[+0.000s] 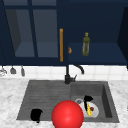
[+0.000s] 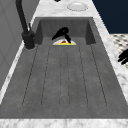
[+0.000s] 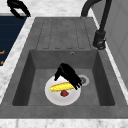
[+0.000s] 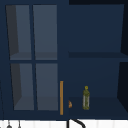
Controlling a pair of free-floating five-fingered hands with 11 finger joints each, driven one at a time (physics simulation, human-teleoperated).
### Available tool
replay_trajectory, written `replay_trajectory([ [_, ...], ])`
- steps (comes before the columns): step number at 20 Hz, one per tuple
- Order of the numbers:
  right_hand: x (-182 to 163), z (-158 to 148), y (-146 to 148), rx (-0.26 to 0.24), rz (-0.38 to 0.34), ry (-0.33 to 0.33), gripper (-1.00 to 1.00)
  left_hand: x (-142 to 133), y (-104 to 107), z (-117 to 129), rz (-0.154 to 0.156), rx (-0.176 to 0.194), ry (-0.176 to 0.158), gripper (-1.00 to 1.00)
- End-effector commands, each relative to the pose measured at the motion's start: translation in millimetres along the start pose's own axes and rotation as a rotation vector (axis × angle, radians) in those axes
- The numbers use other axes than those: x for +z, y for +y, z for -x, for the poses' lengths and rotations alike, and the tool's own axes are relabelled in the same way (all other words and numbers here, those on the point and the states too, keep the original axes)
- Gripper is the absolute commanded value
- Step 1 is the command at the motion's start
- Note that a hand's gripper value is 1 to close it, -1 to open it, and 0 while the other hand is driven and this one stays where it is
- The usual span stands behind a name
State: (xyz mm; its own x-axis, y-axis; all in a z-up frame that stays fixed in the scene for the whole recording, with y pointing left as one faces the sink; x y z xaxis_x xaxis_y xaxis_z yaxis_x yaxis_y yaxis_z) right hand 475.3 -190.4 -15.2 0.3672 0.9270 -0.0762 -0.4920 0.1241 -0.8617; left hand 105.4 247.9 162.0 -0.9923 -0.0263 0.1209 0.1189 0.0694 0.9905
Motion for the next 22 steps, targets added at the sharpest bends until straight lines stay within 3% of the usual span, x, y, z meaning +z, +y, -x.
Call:
replay_trajectory([
  [1,-9,-3,2,-0.121,-0.013,0.047,-1.0,0,0,0,0.0,0.0,0.0,0.0],
  [8,-29,-7,21,-0.128,-0.033,0.129,-1.0,0,0,0,0.0,0.0,0.0,0.0],
  [13,-36,-13,36,-0.14,-0.022,0.131,-1.0,0,0,0,0.0,0.0,0.0,0.0],
  [19,-55,-18,43,-0.253,-0.135,0.204,-1.0,0,0,0,0.0,0.0,0.0,0.0],
  [22,-61,-25,40,-0.284,-0.189,0.216,-1.0,0,0,0,0.0,0.0,0.0,0.0],
])
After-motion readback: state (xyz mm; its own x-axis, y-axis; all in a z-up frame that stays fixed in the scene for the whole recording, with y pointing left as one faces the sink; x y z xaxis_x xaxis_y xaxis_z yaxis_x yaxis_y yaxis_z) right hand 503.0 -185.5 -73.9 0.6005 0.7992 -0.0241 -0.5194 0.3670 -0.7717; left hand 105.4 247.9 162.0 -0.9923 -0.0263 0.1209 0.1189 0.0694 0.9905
